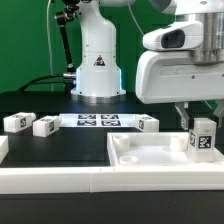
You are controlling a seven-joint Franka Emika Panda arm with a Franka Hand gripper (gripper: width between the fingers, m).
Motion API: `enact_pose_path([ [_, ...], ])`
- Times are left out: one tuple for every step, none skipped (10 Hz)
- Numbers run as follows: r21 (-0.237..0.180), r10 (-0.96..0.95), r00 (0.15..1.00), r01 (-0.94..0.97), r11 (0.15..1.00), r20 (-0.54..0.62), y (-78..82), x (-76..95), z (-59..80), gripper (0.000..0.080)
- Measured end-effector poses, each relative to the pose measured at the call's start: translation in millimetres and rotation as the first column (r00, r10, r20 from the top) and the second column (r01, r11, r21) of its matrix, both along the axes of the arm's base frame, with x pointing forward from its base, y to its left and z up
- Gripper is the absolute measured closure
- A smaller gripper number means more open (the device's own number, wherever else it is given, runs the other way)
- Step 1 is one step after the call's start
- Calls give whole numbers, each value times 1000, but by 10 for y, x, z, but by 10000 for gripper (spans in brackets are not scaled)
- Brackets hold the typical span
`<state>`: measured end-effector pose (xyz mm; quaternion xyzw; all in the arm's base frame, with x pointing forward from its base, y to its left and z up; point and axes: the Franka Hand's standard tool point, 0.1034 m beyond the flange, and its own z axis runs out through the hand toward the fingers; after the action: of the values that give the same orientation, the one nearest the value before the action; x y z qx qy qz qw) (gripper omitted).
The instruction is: Assemble square table
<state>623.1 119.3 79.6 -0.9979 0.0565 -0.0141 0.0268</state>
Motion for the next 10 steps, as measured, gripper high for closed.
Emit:
enact_pose_path([
  [10,-110,994,110,994,4,2,-5,0,511],
  [28,-237,971,237,971,4,-2,-13,-1,511],
  [39,-325,946,325,945,-2,-2,-12,1,511],
  [48,-425,905,425,904,-14,5,-16,0,509],
  [56,-512,859,512,857,-26,8,-14,0,509],
  [68,-580,813,582,811,-41,5,-12,1,509],
  [75,-627,777,629,774,-54,6,-12,1,509],
  [77,-693,717,697,713,-72,13,-13,1,509],
  [77,-728,681,733,676,-80,16,-13,1,509],
  [76,-789,606,795,601,-99,30,-15,1,509],
])
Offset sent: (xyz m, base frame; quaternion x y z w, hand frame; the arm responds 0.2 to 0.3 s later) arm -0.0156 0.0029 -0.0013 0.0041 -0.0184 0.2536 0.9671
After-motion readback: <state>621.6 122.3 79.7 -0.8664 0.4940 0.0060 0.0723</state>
